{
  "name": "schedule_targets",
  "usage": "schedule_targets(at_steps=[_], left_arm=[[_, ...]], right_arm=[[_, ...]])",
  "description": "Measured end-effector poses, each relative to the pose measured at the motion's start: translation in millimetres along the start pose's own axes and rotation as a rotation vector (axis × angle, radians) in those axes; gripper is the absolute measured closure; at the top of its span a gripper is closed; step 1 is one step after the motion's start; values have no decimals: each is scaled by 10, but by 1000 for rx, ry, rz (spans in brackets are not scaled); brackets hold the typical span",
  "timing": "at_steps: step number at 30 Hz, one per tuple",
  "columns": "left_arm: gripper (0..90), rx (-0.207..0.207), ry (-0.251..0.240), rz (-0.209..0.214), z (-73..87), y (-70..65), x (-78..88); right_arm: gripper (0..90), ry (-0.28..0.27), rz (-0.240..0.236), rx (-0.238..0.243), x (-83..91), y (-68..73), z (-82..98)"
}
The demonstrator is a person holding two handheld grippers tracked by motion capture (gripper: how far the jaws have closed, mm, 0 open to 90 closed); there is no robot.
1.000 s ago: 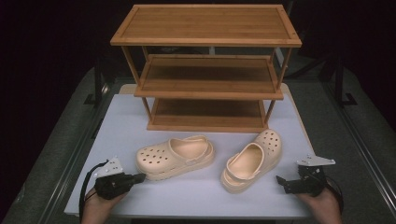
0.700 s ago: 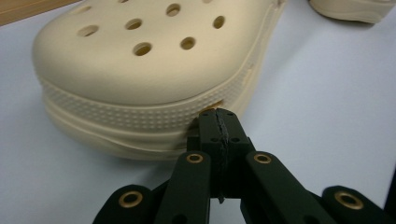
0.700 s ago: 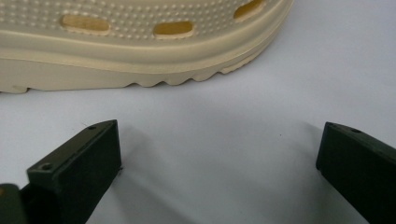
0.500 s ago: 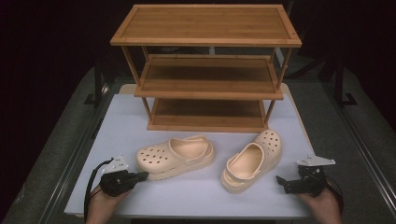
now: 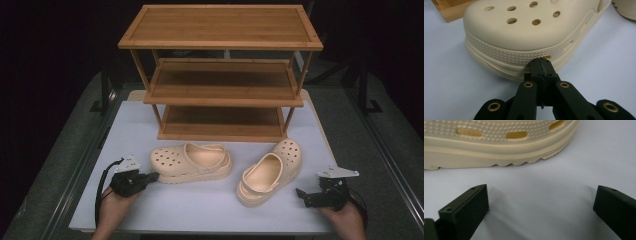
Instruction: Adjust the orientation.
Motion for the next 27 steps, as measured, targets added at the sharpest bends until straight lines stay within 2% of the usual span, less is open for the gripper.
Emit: schedule_targets(at_steps=[5, 16, 18, 20, 27], left_arm=[[900, 14, -12, -24, -117, 84, -92], [900, 22, -26, -56, -301, 214, -264], [900, 13, -31, -69, -339, 229, -298], [900, 14, -28, -57, -370, 241, -294], [900, 7, -22, -66, -361, 241, -289]], right_arm=[[0, 2, -1, -3, 1, 2, 0], [0, 2, -1, -4, 1, 3, 0], [0, 2, -1, -3, 1, 2, 1], [0, 2, -1, -2, 1, 1, 0], [0, 2, -1, -2, 1, 1, 1]])
Point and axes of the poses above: each handheld gripper's, and its own axes: x roughly backward along the jaws, z roughly out of its underside, y roughly to its left, the point moved 4 cm from there along -x, roughly forward along the jaws, and after that the axes turned 14 degrees about x, right-handed, at the moved point
